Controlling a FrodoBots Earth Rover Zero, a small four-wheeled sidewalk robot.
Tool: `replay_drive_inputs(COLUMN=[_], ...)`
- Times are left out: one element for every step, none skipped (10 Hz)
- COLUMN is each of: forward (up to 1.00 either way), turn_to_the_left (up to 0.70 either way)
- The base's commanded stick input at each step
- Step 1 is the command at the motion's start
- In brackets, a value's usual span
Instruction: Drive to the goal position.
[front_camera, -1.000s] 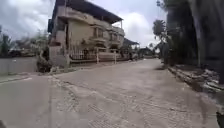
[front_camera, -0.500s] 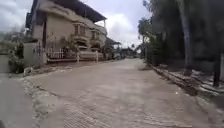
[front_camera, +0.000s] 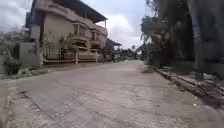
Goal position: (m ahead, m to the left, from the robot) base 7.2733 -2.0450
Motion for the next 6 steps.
replay_drive_inputs(forward=[1.00, 1.00, 1.00, 1.00, 1.00, 1.00], turn_to_the_left=[0.00, 0.00, 0.00, 0.00, -0.02, -0.26])
